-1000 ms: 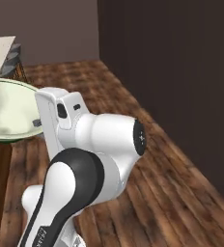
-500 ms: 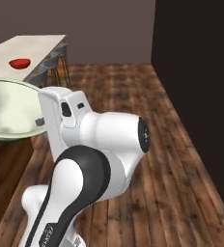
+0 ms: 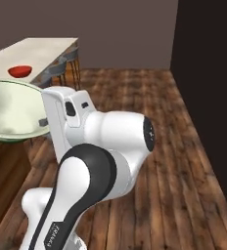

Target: Pick up the bowls from the cabinet and place each bowl in front of a stool on the dining counter.

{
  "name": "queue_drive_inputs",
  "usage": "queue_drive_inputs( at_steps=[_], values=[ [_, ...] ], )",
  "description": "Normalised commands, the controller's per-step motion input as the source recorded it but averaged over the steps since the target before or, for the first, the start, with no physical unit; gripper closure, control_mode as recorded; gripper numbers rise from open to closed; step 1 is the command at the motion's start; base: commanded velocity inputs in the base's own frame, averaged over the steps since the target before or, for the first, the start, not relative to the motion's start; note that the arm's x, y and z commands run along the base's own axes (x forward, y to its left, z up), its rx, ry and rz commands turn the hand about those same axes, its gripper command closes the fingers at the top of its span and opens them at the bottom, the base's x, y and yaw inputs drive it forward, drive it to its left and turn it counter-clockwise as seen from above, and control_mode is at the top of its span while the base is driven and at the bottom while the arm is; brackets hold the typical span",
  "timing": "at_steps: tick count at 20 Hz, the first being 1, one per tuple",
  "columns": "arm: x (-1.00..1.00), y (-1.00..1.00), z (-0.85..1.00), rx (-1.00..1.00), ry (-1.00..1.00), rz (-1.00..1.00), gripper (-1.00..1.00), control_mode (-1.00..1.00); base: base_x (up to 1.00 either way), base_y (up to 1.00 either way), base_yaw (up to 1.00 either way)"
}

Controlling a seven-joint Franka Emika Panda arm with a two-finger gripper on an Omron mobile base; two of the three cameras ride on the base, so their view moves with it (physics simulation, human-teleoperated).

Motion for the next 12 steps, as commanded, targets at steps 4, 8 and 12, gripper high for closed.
queue_drive_inputs(
  at_steps=[4,8,12],
  values=[
    [0.00,0.00,0.00,0.00,0.00,0.00,1.00,1.00,1.00,-0.33,0.30],
    [0.00,0.00,0.00,0.00,0.00,0.00,1.00,1.00,1.00,-0.42,0.34],
    [0.00,0.00,0.00,0.00,0.00,0.00,1.00,1.00,1.00,-0.43,0.37]
  ],
)
